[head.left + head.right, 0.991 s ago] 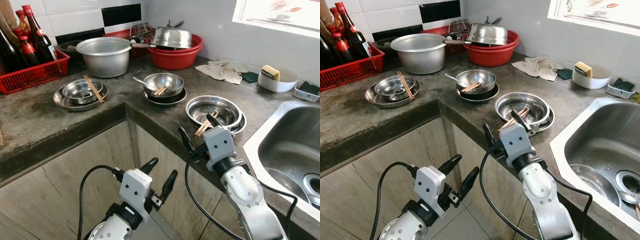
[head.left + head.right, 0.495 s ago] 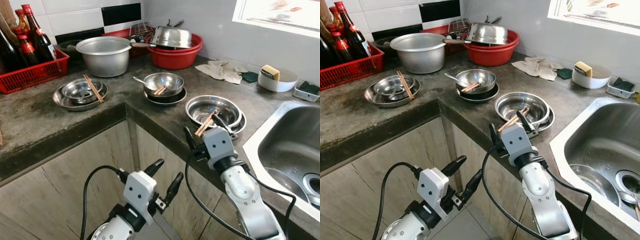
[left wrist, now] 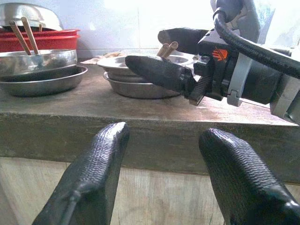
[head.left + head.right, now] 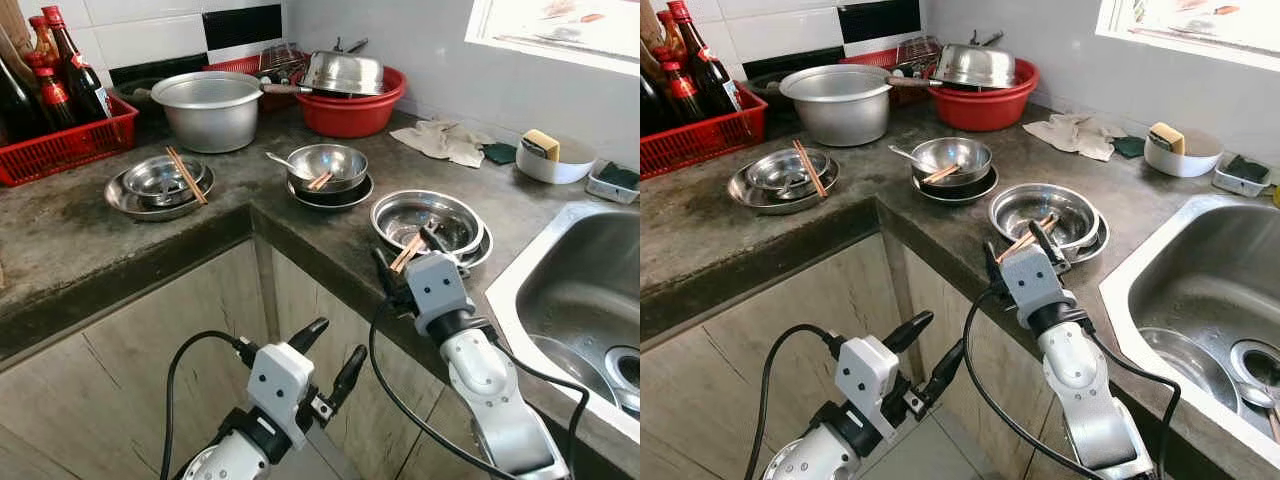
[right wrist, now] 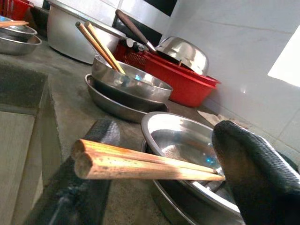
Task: Kitchen organization
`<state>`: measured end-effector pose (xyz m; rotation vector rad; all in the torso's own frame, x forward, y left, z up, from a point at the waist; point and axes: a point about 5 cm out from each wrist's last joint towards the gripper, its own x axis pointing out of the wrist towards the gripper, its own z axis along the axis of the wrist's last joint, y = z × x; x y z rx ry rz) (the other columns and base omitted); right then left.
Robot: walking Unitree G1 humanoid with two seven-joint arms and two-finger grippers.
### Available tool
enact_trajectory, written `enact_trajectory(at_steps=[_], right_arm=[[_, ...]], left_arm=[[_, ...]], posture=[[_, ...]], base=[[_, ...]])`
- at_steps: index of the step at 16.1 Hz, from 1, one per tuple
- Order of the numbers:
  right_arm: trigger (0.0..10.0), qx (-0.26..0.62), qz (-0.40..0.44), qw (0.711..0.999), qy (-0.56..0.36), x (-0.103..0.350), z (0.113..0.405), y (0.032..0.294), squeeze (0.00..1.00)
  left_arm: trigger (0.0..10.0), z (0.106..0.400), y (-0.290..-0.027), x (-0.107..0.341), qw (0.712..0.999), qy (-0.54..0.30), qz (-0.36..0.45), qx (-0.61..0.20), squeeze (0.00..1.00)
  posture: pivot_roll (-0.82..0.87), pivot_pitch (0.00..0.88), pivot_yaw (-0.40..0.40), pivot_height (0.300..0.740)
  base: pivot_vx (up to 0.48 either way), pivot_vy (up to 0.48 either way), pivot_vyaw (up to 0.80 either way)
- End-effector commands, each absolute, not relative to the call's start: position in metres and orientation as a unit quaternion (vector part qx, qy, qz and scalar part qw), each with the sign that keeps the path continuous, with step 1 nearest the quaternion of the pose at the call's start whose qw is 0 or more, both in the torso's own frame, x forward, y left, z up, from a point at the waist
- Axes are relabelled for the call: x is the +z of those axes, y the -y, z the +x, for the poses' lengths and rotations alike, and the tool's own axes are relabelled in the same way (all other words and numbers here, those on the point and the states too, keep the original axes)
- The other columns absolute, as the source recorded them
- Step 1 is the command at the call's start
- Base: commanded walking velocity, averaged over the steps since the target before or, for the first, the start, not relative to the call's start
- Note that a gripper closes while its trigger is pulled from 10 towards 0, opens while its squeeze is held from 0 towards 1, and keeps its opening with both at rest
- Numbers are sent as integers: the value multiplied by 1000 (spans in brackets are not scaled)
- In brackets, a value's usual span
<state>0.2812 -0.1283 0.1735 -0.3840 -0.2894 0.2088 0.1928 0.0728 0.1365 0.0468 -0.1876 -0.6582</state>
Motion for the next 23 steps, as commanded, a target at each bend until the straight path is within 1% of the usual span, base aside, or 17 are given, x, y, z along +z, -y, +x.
enact_trajectory(at_steps=[1, 13, 18, 21, 23], right_arm=[[0, 93, -190, 966, 151, 177, 284, 132, 0], [0, 72, -190, 965, 164, 186, 287, 140, 0], [0, 41, -148, 970, 188, 205, 285, 144, 0], [0, 28, -107, 970, 217, 225, 278, 137, 0], [0, 24, -90, 971, 220, 229, 275, 133, 0]], left_arm=[[10000, 192, -73, 134, 943, 88, 28, -320, 0], [10000, 193, -74, 132, 946, 80, 28, -312, 0], [10000, 196, -73, 135, 947, 83, 27, -309, 0], [10000, 206, -72, 150, 950, 108, 13, -293, 0], [10000, 209, -72, 154, 950, 114, 13, -290, 0]], posture=[[164, 62, -36, 740], [157, 66, -27, 740], [154, 72, -27, 740], [149, 71, -29, 740], [149, 72, -27, 740]], base=[[0, 0, 0], [0, 0, 0], [0, 0, 0], [0, 0, 0], [0, 0, 0]])
